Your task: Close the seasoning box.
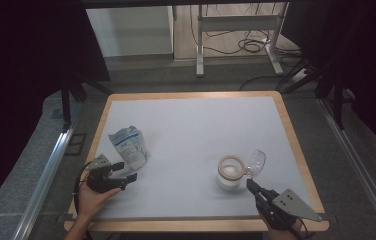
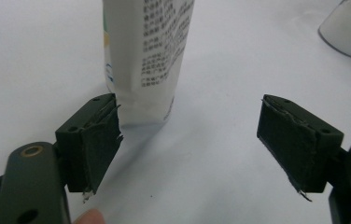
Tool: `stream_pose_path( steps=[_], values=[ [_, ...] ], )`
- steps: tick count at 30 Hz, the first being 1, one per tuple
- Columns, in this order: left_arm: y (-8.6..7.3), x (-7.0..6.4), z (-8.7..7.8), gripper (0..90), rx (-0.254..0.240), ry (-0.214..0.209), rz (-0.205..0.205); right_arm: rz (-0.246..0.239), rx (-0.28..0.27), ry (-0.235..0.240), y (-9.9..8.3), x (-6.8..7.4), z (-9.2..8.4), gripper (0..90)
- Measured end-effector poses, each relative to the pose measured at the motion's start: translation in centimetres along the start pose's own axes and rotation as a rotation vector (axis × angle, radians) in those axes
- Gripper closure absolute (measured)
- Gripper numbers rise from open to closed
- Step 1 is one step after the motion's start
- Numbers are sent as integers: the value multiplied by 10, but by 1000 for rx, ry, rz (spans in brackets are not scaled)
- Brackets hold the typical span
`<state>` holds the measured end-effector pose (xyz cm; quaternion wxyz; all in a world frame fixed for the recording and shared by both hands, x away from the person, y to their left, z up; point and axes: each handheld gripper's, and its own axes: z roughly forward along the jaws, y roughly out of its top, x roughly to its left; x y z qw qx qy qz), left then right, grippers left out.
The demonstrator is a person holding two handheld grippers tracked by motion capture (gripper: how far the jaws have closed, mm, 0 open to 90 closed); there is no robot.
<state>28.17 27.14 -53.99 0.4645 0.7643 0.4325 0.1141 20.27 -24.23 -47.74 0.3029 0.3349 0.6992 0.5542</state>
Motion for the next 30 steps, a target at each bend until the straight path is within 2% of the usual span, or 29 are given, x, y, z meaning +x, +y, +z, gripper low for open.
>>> stream_pose_path(
  steps=[6,9,16,23,30],
  values=[
    [-1,-1,3,213,8,7,6,29,1,-60,-3,-20,-9,900],
    [-2,-2,4,214,10,11,13,49,4,-87,-3,-29,-6,900],
    [-3,-2,5,217,11,11,14,53,-1,-101,3,-41,7,900],
    [-4,-2,3,219,1,14,14,38,-16,-95,12,-39,13,900],
    [-4,-4,1,222,-17,13,12,37,-17,-87,13,-36,18,900]
  ],
)
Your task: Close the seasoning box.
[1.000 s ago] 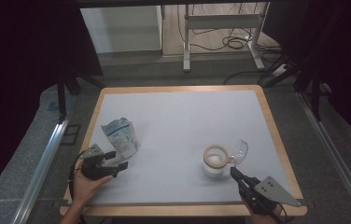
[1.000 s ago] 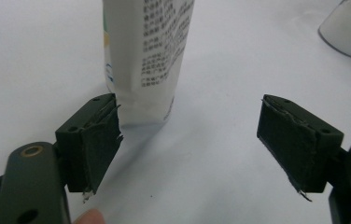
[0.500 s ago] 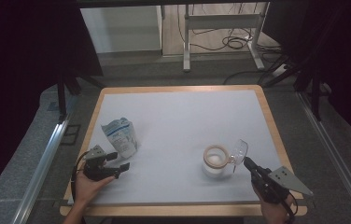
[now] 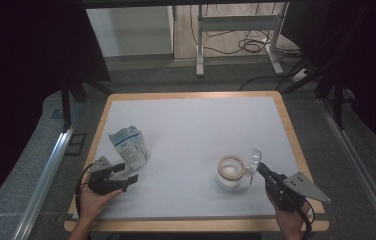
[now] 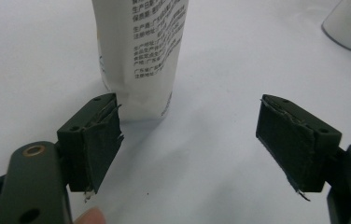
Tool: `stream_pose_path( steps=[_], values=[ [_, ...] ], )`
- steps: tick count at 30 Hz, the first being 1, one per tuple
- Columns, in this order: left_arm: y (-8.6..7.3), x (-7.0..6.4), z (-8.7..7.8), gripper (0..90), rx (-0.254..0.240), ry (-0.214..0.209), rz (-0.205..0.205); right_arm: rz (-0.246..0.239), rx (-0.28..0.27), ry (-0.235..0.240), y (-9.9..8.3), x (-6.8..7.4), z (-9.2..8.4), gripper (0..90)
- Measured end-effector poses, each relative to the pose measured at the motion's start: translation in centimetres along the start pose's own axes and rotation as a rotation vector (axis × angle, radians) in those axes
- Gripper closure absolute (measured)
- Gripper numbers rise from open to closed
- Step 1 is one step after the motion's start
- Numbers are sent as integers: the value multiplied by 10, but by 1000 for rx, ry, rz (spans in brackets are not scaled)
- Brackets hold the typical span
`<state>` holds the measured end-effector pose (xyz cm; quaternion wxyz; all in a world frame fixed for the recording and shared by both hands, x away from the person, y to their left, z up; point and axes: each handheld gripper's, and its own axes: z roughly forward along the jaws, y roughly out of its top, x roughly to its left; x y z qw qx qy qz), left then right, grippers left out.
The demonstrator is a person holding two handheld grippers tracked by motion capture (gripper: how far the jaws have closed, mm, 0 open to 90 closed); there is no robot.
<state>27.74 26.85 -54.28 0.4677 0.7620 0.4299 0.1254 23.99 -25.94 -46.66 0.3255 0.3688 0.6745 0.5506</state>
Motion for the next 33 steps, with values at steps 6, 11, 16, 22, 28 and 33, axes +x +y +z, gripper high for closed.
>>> stream_pose_path(
  steps=[6,11,16,22,28,33],
  values=[
    [0,-2,1,221,1,4,4,-2,6,23,1,5,8,900],
    [-1,-4,0,222,-3,3,5,-3,38,69,6,14,28,900],
    [-1,-6,0,222,-4,3,8,-44,118,138,9,28,52,900],
    [-1,-6,0,223,-5,0,10,-74,149,138,15,33,56,900],
    [0,-6,-2,229,-16,1,5,-55,127,119,14,25,47,890],
    [0,-6,0,228,-10,5,8,-22,100,96,11,6,37,750]
  ],
)
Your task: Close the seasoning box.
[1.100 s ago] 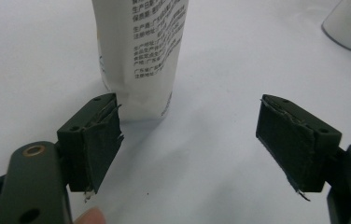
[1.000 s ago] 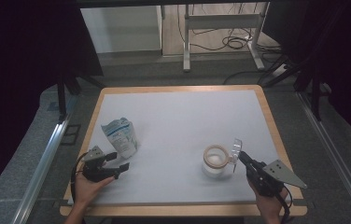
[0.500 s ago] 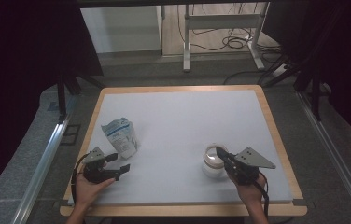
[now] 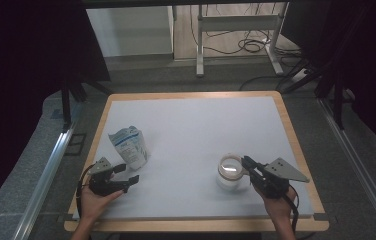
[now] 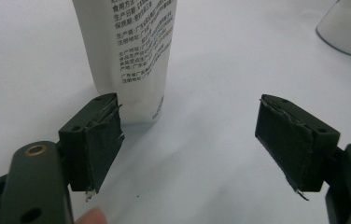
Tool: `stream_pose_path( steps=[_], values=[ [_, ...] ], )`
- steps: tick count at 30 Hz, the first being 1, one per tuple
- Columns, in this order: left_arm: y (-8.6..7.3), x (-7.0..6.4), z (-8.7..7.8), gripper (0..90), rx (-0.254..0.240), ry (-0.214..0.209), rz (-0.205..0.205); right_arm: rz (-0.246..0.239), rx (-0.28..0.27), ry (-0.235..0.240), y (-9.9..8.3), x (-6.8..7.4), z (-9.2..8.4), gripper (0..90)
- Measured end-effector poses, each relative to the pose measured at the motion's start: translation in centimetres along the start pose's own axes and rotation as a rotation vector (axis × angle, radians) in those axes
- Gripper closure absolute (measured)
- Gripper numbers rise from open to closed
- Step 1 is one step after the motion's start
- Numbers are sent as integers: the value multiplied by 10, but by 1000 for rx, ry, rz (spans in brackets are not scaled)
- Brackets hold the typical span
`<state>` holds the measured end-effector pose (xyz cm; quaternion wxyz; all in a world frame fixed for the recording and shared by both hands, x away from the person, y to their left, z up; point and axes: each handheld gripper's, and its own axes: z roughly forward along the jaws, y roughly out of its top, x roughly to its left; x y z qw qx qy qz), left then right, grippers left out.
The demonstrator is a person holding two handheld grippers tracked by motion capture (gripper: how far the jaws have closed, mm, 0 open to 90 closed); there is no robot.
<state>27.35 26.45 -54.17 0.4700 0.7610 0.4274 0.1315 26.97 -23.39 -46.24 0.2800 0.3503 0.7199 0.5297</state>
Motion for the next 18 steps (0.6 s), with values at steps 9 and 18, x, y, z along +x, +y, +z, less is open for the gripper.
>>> stream_pose_path(
  steps=[9,18],
  values=[
    [-3,-1,-2,227,-6,6,-4,38,-36,-80,-22,-34,-21,452],
    [-5,-3,0,227,0,17,5,91,70,-123,-56,-67,-25,350]
  ],
)
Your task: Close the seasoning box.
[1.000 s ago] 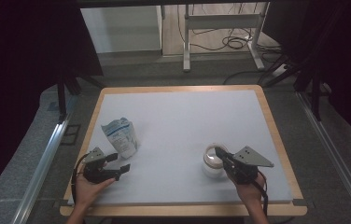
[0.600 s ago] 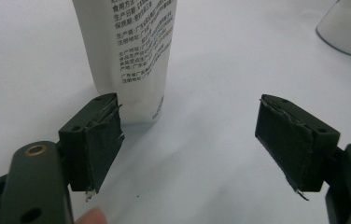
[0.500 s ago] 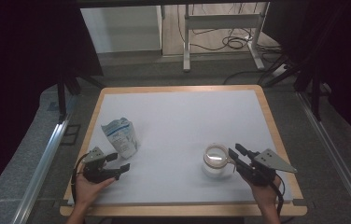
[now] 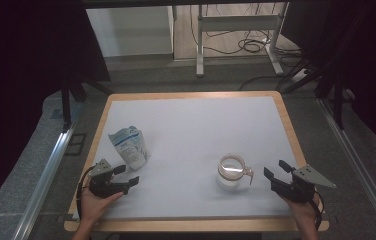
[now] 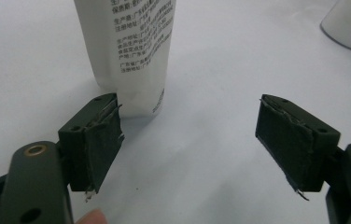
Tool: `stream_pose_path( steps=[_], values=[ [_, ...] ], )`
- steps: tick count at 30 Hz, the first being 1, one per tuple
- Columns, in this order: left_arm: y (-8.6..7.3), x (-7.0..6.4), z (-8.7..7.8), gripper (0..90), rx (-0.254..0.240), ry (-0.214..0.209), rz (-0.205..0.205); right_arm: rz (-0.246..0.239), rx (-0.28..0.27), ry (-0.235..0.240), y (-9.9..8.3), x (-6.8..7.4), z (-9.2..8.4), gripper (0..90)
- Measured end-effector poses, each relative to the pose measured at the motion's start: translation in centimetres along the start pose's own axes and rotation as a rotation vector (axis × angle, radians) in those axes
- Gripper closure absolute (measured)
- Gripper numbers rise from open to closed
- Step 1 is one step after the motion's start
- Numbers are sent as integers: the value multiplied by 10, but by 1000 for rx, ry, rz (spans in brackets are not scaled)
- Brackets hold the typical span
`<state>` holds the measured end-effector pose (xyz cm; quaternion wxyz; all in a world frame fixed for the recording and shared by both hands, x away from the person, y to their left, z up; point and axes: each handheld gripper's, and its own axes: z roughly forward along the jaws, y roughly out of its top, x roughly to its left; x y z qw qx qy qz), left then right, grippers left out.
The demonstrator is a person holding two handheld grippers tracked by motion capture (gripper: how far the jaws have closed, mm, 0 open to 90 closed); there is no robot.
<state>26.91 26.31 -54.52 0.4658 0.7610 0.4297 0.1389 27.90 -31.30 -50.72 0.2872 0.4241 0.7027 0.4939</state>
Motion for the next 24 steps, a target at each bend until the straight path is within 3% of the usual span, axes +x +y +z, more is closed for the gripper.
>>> stream_pose_path(
  steps=[6,24],
  values=[
    [-1,0,0,227,3,0,-2,19,56,-25,-10,-5,6,342],
    [-2,0,-1,232,4,-1,-1,9,52,-25,-9,0,7,335]
  ],
)
